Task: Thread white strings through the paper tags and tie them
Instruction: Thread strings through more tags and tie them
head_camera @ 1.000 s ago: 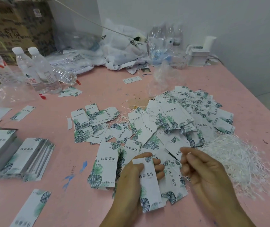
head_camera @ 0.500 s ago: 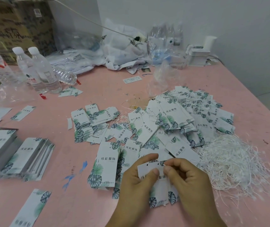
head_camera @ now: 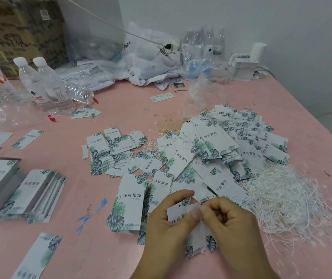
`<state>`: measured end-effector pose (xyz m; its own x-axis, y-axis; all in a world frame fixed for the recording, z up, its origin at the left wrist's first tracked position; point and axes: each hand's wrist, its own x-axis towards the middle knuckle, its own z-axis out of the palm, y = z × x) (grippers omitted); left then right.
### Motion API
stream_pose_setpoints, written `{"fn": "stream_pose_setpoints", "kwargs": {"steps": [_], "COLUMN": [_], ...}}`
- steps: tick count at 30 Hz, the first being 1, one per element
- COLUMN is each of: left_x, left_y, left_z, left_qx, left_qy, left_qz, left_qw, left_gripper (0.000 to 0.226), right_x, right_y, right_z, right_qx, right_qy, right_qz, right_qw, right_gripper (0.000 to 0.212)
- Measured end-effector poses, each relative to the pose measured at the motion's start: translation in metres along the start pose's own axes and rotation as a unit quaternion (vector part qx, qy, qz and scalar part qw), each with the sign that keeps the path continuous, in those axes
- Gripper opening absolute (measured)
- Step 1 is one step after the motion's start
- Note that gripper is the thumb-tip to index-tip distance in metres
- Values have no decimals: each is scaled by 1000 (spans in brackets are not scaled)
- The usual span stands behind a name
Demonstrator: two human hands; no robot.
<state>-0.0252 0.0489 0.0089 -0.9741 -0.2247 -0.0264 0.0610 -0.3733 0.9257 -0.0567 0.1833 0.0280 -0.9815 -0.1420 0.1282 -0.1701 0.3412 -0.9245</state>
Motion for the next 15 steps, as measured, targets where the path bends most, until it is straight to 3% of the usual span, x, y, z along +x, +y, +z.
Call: {"fn": "stream_pose_setpoints", "kwargs": {"steps": [8,15], "left_x": [6,8], "left_y": [4,3], "left_z": [-6,-7], "left_qx": [-76,-36], "left_qy": [-24,-60], "left_qz": [-61,-49], "left_qw": [995,996], "left_gripper": [41,44], "right_x": [3,9], "right_y": [1,-7], "right_z": [-3,-13], "right_qx": [52,83], "right_qy": [-31,-116], "right_qz": [47,51], "right_qw": [997,988], "right_gripper": [18,23]}}
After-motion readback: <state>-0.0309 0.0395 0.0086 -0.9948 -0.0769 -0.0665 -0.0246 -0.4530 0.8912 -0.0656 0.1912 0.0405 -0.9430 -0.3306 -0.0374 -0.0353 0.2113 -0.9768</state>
